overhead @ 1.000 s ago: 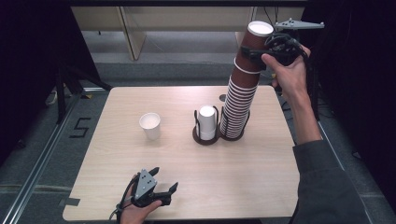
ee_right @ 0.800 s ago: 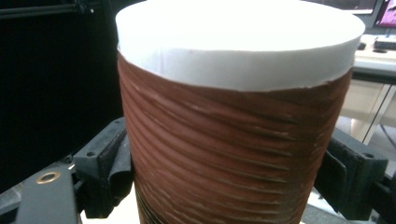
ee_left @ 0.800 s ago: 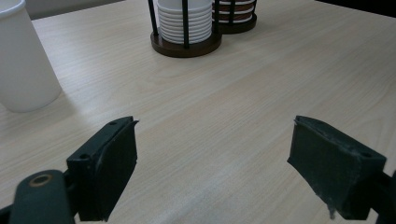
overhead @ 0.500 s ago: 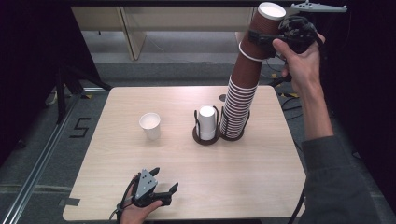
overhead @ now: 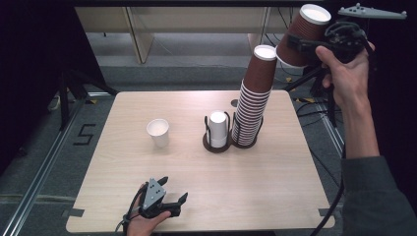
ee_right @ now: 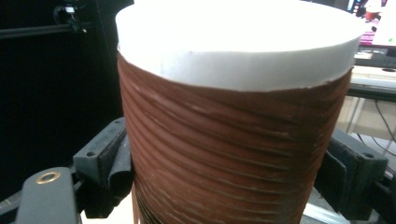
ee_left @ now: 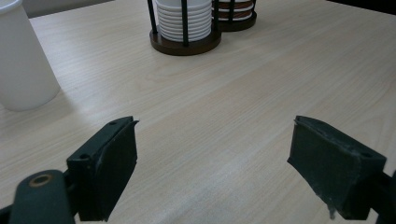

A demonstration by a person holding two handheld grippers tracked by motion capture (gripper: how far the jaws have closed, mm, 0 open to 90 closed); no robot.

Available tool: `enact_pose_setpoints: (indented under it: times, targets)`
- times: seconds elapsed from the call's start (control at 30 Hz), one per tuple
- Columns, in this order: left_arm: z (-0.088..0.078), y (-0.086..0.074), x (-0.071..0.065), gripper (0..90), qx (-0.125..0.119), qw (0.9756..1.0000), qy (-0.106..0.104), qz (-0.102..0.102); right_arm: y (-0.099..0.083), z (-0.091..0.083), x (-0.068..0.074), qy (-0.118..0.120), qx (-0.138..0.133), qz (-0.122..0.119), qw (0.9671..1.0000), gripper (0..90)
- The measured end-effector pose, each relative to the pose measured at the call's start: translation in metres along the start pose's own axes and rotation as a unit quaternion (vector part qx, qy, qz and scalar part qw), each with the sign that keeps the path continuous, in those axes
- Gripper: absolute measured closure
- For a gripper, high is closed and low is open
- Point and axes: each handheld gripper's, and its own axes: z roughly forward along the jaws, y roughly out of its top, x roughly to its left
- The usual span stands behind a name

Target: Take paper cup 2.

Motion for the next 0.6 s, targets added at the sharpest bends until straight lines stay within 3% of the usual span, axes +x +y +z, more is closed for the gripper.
enact_pose_setpoints:
  times: [0.3,0.47,0.6]
  targets:
    - [0.001,-0.001,0.0,14.7,-0.002,1.0,-0.002,-0.001,-0.036,-0.025,-0.014,-0.012,0.021,-0.006,0.9997,16.8]
    - [0.001,-0.001,0.0,14.7,-0.002,1.0,-0.001,-0.001,-0.068,-0.033,-0.008,-0.019,0.031,-0.022,0.9991,16.8]
    - [0.001,-0.001,0.0,14.7,-0.002,1.0,-0.001,-0.001,-0.095,-0.034,0.002,-0.009,0.042,-0.013,0.999,16.9]
